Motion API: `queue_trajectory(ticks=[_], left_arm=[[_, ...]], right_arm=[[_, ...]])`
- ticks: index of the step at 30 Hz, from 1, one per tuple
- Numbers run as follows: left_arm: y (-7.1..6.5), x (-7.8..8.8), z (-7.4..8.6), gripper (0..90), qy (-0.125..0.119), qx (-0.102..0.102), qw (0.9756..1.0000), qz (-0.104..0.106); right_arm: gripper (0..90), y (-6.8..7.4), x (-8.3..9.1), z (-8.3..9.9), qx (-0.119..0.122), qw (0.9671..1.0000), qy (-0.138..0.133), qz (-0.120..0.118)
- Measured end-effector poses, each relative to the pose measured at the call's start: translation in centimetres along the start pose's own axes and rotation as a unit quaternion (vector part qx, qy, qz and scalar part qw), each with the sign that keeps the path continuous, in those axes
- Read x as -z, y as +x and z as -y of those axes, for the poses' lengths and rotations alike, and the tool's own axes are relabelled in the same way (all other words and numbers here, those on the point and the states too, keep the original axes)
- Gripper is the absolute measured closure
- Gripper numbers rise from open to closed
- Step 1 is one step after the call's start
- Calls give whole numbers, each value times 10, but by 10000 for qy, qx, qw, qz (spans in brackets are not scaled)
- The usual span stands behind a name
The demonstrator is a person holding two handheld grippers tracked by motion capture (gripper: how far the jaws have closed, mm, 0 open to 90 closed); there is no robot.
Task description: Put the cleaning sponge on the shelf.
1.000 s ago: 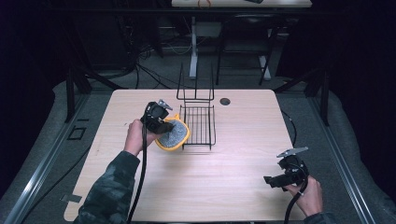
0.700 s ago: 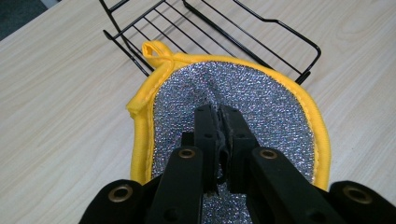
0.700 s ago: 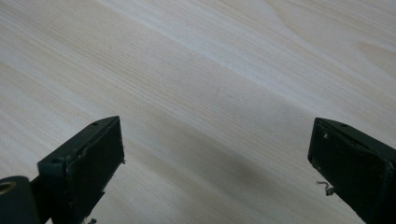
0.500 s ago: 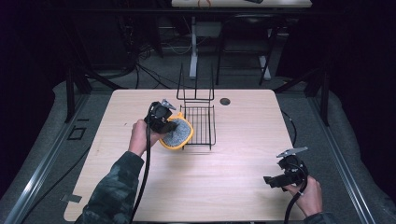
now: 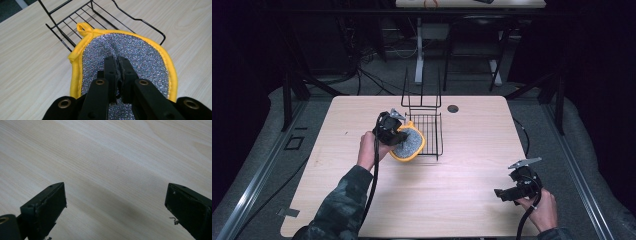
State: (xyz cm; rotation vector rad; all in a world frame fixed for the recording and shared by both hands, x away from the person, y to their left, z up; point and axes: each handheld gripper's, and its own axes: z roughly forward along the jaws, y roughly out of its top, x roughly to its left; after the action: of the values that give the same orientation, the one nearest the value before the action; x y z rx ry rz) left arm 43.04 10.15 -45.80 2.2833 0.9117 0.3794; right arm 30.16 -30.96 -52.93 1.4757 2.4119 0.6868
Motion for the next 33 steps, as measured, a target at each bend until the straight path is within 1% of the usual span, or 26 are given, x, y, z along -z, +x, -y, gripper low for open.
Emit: queue_trajectory(ticks=[5, 6, 9, 11, 13, 15, 18, 25, 27, 28, 33], left_arm=[[-3, -4, 1, 866, -86, 36, 10000, -25], [-5, -6, 1, 866, -88, 42, 10000, 13], [-7, -9, 2, 867, -170, 57, 9998, -9], [-9, -13, 3, 867, -198, 77, 9998, -28], [-10, -14, 3, 866, -200, 78, 9998, -8], [-11, -16, 3, 867, -225, 96, 9997, -34], [-14, -18, 1, 867, -342, 77, 9994, -68], [-19, -23, -1, 867, -432, 99, 9990, -109], [-19, -24, -1, 867, -407, 95, 9991, -102], [-20, -26, -1, 867, -449, 112, 9989, -110], [-22, -29, -2, 867, -502, 117, 9986, -139]], right_arm=[[31, 0, 0, 0, -1, 10000, 8, -11], [31, 0, 0, 1, 4, 10000, -4, -5], [31, 0, 0, 1, 13, 10000, -1, 0], [31, 0, 0, 1, 16, 10000, 6, -6], [31, 0, 0, 1, 6, 10000, 17, -10], [31, 0, 0, 1, 13, 10000, 34, -21], [31, 0, 0, 1, 3, 10000, 22, -30], [32, 0, 0, 1, 8, 10000, 14, -31], [32, 0, 0, 1, 24, 10000, 17, -15], [32, 0, 0, 1, 24, 10000, 17, -15], [32, 0, 0, 1, 34, 10000, 14, -10]])
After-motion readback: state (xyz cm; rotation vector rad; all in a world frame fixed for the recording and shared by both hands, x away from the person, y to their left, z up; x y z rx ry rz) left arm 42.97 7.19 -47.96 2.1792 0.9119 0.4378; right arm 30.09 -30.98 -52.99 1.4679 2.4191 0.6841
